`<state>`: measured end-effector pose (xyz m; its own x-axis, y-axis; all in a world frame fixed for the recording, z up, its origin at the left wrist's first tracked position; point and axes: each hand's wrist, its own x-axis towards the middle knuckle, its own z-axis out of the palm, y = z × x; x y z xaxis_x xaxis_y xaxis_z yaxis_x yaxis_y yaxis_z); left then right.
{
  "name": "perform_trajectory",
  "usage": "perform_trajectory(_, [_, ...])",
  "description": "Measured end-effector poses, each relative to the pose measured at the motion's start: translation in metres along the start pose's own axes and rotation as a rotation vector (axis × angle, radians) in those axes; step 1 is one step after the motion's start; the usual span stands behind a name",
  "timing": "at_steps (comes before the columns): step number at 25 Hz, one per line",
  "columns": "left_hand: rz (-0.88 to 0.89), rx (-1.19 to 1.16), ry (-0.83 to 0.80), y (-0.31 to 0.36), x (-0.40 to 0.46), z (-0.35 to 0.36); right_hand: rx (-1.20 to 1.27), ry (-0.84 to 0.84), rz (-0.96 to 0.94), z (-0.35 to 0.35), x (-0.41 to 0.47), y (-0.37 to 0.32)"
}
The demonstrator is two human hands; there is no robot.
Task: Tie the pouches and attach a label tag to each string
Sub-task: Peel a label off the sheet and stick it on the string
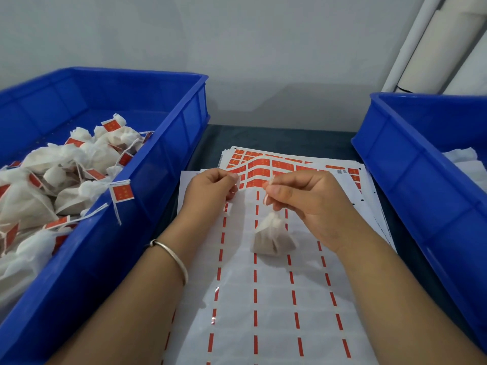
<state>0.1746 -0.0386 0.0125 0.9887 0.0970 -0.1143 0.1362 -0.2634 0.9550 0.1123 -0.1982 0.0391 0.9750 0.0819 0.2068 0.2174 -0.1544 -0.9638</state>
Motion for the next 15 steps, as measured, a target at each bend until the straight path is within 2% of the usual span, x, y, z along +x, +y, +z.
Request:
perform_trajectory(3, [0.041, 0.008, -0.003, 0.005, -0.004, 0.000, -0.048, 0.016, -0.028, 0.000, 0.001, 0.001])
perform_trajectory(7, [0.158, 0.168, 0.113, 0.004, -0.007, 0.003, -0.043, 0.021, -0.020, -0.001, 0.001, 0.000])
perform_trajectory(10, [0.133, 0.098, 0.134, 0.007, -0.007, 0.005, -0.048, 0.038, -0.013, 0.000, 0.002, 0.001])
perform_trajectory(13, [-0.003, -0.160, -0.004, 0.014, -0.011, 0.008, -0.023, 0.068, -0.013, -0.002, 0.003, -0.001])
perform_trajectory(15, [-0.056, -0.248, -0.143, 0.019, -0.019, 0.012, -0.090, 0.089, -0.060, -0.003, 0.003, -0.002])
